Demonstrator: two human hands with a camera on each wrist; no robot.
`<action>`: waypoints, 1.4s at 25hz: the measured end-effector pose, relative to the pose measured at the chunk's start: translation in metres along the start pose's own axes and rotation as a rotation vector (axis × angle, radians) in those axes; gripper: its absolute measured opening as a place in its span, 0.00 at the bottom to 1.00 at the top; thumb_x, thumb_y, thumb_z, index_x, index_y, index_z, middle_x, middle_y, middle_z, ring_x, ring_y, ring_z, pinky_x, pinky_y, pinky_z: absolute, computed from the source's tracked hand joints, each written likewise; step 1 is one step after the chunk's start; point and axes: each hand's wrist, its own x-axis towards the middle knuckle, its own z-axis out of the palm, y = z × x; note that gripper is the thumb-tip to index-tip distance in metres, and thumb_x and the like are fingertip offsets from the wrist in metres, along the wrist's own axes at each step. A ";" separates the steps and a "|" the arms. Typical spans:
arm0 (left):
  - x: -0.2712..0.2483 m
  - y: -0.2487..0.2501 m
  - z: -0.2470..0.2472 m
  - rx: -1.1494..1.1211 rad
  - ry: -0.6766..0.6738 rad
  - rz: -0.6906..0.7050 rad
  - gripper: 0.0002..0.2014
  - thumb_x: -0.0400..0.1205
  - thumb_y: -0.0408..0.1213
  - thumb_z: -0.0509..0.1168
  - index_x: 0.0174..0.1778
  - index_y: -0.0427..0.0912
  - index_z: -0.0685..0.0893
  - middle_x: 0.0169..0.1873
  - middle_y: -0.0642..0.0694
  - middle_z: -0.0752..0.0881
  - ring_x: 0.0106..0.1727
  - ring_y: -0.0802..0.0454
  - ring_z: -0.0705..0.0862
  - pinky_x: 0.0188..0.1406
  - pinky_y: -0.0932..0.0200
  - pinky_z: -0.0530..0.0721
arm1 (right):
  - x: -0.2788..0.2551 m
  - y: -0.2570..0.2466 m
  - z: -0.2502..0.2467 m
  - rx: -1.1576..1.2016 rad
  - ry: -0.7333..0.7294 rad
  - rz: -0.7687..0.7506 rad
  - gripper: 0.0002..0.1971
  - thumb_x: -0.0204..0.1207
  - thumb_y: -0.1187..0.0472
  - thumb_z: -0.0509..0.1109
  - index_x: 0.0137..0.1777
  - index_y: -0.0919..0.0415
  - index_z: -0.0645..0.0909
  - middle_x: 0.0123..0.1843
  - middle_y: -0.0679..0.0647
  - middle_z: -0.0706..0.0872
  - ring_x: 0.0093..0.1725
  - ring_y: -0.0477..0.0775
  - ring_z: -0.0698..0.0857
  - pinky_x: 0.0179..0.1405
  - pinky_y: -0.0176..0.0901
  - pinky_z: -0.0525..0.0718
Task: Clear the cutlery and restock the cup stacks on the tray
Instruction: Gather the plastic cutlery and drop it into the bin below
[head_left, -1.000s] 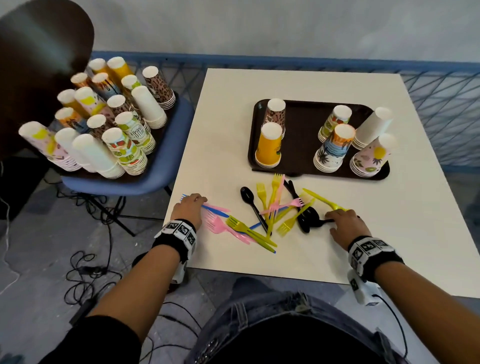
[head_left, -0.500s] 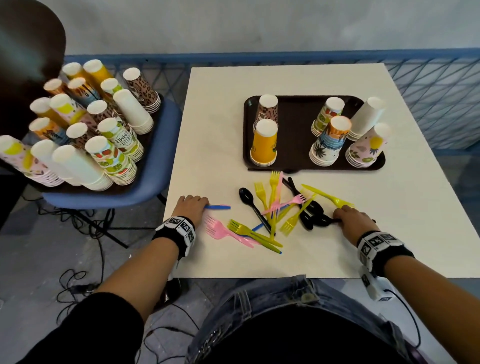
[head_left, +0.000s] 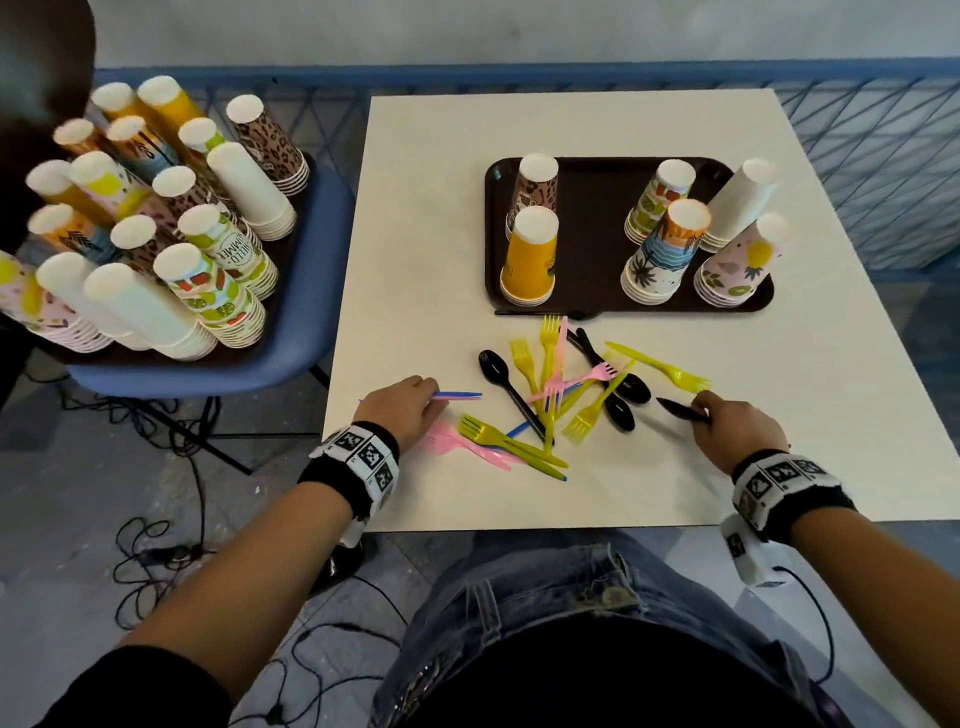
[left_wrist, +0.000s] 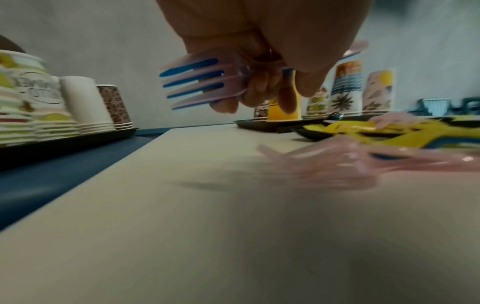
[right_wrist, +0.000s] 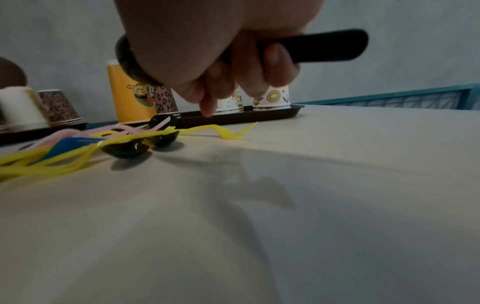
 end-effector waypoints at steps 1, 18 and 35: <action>-0.002 0.011 0.001 0.005 -0.013 0.025 0.17 0.85 0.44 0.54 0.61 0.37 0.77 0.57 0.38 0.81 0.56 0.37 0.82 0.49 0.47 0.79 | 0.004 -0.002 -0.001 0.030 0.005 0.009 0.11 0.79 0.60 0.58 0.56 0.60 0.77 0.50 0.68 0.86 0.47 0.70 0.85 0.41 0.50 0.77; 0.099 0.141 0.012 -0.198 -0.110 -0.166 0.17 0.82 0.41 0.59 0.66 0.41 0.70 0.59 0.37 0.82 0.59 0.36 0.82 0.51 0.45 0.80 | 0.076 -0.032 0.004 0.007 -0.069 -0.059 0.17 0.78 0.61 0.61 0.66 0.60 0.74 0.60 0.62 0.84 0.65 0.65 0.71 0.58 0.56 0.76; 0.112 0.140 0.006 -0.258 -0.048 -0.257 0.13 0.80 0.30 0.57 0.60 0.35 0.73 0.57 0.33 0.82 0.57 0.33 0.83 0.47 0.47 0.79 | 0.064 -0.031 -0.015 0.263 -0.060 -0.063 0.12 0.80 0.59 0.57 0.59 0.63 0.73 0.50 0.68 0.85 0.49 0.70 0.83 0.39 0.48 0.75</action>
